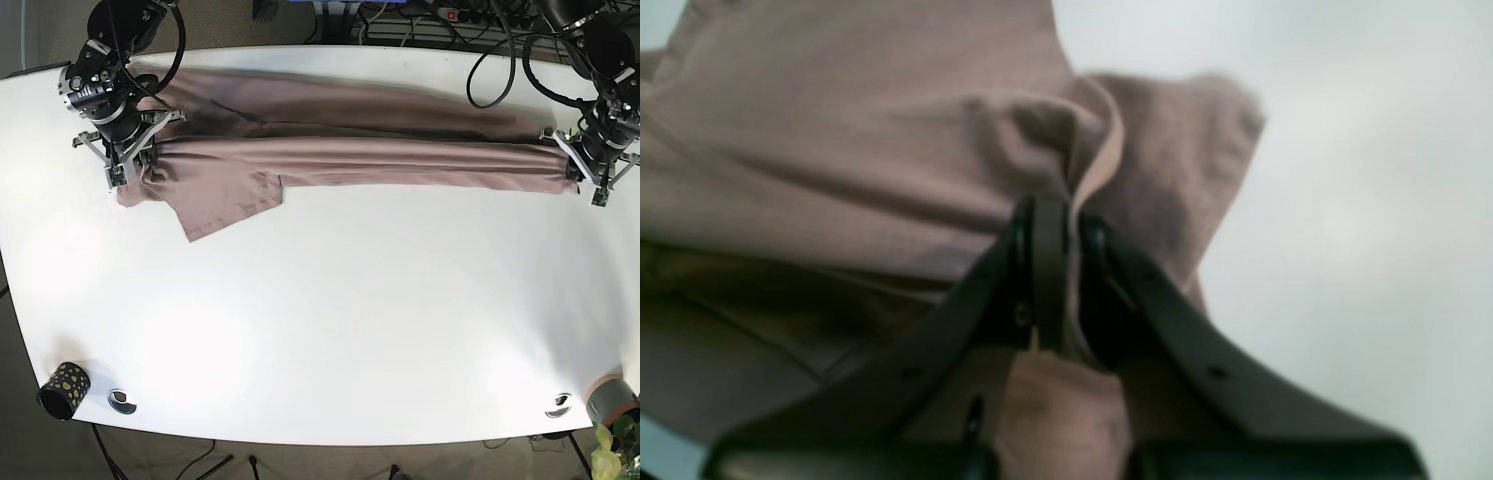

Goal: Fold the T-shirt properly
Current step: 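Grasp the shirt's hem corners with both grippers and lift, then fold the hem over toward the collar with both grippers, then lower the folded edge and press it flat with both grippers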

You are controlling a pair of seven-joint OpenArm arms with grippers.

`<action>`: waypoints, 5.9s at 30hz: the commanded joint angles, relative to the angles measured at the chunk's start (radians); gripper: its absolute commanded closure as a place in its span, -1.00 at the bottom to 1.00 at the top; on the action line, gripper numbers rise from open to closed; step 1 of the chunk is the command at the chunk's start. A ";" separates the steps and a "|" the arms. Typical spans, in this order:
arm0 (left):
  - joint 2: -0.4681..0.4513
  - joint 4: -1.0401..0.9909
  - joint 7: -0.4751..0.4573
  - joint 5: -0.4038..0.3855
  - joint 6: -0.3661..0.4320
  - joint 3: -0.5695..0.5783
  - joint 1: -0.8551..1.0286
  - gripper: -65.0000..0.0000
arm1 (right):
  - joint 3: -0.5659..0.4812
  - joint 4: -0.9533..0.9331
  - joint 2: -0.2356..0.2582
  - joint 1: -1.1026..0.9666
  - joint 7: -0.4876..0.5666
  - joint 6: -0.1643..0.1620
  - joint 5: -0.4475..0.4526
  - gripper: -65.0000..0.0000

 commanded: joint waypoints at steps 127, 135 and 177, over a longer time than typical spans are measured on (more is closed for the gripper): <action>-0.037 0.011 -0.014 -0.062 0.010 0.086 0.011 -0.45 | 0.050 0.124 -0.005 -0.080 -0.245 -0.013 0.342 -0.44; 0.044 0.134 -0.013 -0.086 0.010 0.015 -0.026 -0.46 | 0.044 0.122 -0.004 -0.083 -0.251 -0.013 0.555 -0.40; -0.003 -0.347 -0.013 0.009 0.010 0.157 -0.265 -0.47 | -0.160 -0.429 0.116 0.301 -0.096 -0.013 0.239 -0.21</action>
